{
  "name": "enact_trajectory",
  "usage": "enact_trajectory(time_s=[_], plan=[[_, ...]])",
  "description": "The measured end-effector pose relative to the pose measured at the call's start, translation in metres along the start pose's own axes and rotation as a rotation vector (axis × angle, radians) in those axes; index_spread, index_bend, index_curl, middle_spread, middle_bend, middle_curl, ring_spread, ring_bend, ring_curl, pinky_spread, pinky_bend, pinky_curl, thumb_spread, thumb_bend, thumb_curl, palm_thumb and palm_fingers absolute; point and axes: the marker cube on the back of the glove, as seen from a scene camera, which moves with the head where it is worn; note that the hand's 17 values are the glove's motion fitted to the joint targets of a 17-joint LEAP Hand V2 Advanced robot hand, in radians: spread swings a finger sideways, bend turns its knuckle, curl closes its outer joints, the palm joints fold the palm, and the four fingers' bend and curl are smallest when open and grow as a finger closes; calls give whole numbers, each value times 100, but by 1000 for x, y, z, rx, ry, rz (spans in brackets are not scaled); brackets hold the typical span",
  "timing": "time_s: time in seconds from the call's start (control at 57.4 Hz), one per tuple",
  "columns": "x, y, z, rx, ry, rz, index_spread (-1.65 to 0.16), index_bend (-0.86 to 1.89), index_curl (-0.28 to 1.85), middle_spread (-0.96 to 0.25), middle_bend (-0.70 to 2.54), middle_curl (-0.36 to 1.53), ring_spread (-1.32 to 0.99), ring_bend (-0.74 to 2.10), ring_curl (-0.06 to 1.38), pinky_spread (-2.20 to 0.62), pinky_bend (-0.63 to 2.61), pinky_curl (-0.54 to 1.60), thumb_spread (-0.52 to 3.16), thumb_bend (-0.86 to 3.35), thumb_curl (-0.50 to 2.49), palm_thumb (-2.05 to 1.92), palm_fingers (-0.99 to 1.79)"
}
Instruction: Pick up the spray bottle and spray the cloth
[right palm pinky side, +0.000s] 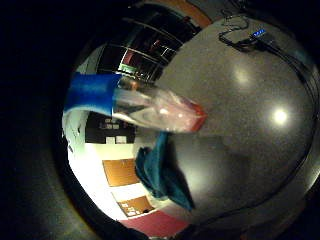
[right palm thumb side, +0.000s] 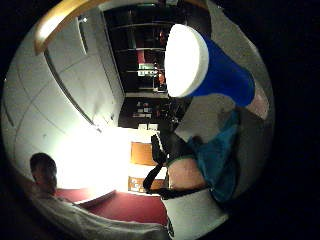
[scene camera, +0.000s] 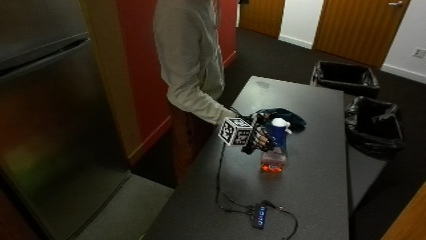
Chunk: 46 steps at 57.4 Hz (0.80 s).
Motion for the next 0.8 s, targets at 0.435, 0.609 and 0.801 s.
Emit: enact_trajectory(time_s=[0.435,0.609,0.801], plan=[[0,-34,32,64,-102,-2,-30,12,19,-6,30,38,-5,48,32,11,36,35,94,-2,39,62,28],[-7,-50,44,43,-110,-1,-29,21,24,-8,32,38,-7,51,31,6,27,32,93,-1,41,69,62],[-18,-73,60,-13,-46,-16,-25,15,31,-15,41,43,-16,54,35,-7,21,32,72,3,51,95,114]])
